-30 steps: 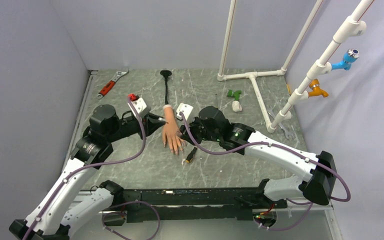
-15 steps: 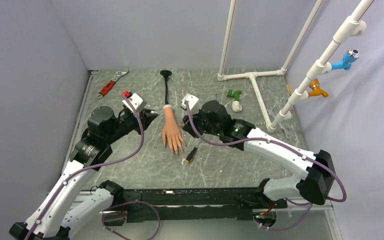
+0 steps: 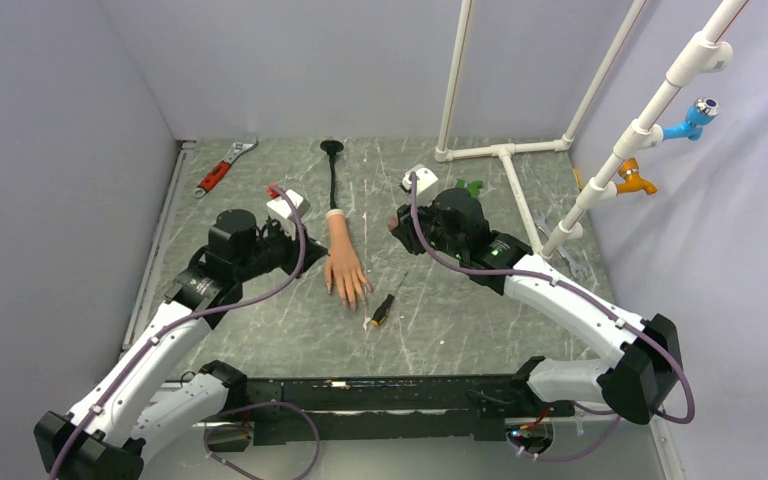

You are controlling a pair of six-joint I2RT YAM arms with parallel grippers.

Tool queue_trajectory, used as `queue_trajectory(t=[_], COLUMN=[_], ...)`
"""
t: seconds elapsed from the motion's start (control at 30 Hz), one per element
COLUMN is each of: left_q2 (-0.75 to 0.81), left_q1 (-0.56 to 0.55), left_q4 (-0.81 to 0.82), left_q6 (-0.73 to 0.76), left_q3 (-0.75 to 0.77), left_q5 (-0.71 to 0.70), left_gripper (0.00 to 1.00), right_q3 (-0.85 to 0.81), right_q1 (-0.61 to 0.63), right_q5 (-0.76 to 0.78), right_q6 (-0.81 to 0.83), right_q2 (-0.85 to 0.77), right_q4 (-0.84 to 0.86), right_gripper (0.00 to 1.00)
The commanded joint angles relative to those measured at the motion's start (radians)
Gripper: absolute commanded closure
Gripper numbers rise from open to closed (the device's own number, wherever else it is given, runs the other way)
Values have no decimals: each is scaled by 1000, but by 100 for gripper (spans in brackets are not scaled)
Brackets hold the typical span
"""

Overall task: Paint the nails
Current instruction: Paint the nail polish on the nail.

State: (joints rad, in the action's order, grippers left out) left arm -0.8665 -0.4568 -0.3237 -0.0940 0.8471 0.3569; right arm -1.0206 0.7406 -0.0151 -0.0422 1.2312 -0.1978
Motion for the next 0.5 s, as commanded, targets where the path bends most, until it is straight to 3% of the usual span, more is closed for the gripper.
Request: queue_trajectory(t=[0.0, 0.47], left_q2=[17, -48], left_q1=[-17, -95], left_q4=[31, 199], left_q6=[-86, -199], left_q3=[-57, -232], left_q5=[23, -13], left_gripper=[100, 100], right_q3=[1, 31], right_q1=[-6, -32], right_q5=[2, -25], right_q6=[-26, -40], right_q2=[-17, -41], right_q4=[77, 109], right_gripper=[100, 100])
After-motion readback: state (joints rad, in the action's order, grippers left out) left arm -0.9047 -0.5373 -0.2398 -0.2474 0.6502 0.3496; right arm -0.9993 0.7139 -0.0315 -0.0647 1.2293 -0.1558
